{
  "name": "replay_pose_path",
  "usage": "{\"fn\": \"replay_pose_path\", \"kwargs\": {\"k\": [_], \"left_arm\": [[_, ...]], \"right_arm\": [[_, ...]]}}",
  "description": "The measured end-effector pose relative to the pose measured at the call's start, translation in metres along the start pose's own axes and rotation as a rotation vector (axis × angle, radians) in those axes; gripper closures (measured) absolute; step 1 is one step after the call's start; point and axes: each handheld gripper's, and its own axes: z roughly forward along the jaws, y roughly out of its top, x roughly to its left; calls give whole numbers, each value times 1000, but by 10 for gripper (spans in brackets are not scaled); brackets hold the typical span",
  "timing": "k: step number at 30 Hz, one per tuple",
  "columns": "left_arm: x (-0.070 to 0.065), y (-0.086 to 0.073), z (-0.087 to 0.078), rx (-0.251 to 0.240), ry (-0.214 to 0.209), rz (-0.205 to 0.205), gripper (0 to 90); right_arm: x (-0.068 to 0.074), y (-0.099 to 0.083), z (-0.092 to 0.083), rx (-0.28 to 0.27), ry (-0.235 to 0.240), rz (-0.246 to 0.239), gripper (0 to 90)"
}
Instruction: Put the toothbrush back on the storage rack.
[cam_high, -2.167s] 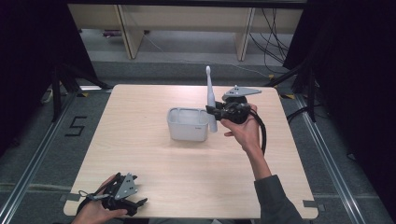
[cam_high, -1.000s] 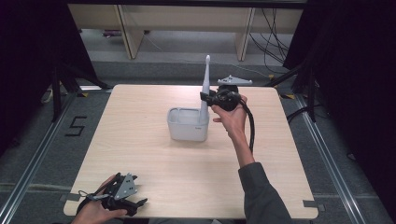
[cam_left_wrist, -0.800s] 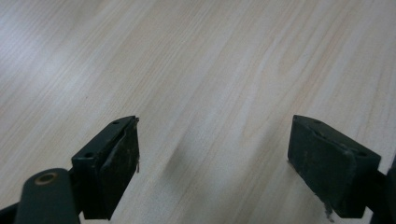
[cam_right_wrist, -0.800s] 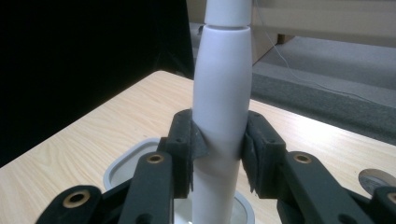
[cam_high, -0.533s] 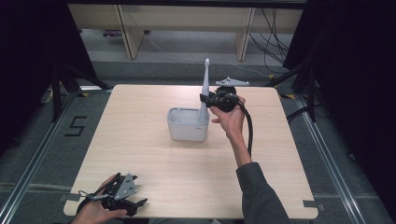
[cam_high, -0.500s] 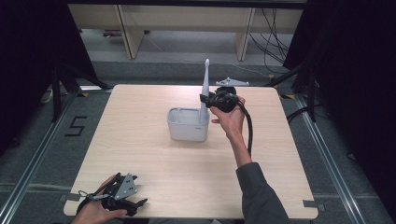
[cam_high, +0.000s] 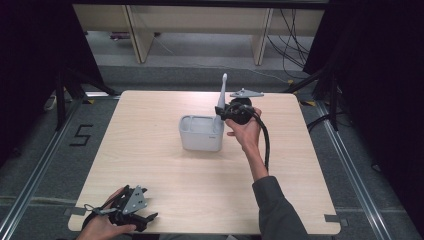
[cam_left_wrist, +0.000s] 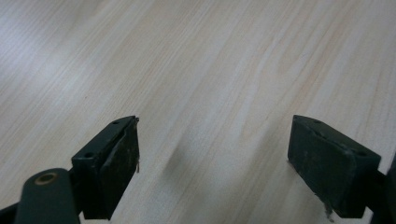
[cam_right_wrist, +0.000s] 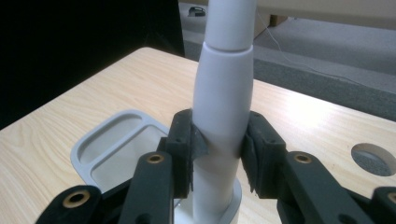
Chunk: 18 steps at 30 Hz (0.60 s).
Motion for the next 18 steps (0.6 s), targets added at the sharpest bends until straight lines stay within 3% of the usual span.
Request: {"fn": "replay_pose_path", "kwargs": {"k": [5,7,9,18], "left_arm": [[0,0,0,-6,0,-2,164],[-1,0,0,-5,-1,0,164],[-1,0,0,-8,0,-2,164],[0,0,0,-5,-1,1,164]], "right_arm": [[3,-5,3,14,-16,-7,668],[2,-6,5,17,-23,-40,668],[3,-8,6,32,-26,-19,668],[0,-16,12,40,-16,-33,667]]}}
